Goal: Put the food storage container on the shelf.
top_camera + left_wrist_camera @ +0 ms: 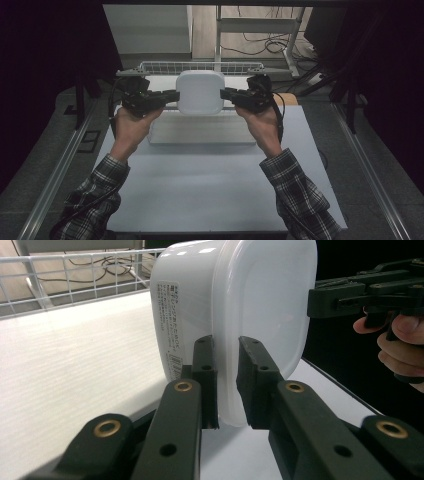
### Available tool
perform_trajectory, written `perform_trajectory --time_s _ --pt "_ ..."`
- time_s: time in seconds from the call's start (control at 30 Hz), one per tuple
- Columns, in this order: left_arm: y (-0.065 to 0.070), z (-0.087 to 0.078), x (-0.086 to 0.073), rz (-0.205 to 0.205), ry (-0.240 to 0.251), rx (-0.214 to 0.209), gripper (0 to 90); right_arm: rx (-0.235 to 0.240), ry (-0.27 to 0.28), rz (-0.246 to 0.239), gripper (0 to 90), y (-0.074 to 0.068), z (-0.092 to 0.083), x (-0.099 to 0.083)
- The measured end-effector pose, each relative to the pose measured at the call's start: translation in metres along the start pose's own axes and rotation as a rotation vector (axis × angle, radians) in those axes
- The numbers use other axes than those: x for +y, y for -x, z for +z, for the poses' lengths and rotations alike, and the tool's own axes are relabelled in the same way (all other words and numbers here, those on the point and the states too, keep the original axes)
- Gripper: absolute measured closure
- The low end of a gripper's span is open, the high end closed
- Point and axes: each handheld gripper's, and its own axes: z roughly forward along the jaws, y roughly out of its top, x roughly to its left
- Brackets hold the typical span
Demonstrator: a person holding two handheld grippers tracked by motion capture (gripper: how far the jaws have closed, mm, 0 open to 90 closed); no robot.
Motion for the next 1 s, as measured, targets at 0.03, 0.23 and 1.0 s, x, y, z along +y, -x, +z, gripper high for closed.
perform_trajectory --time_s 0.03,0.23,1.0 --pt "-0.002 0.002 0.001 -0.005 -0.001 -0.002 79.4 -0.004 -0.005 0.005 77.0 0.002 0.003 0.002" --pt "-0.01 0.01 0.006 -0.022 0.0 -0.001 78.9 -0.031 -0.017 0.024 75.6 0.009 0.014 0.009" --pt "-0.035 0.036 0.012 -0.102 -0.008 -0.005 65.9 -0.063 -0.056 0.086 61.3 0.023 0.046 0.025"
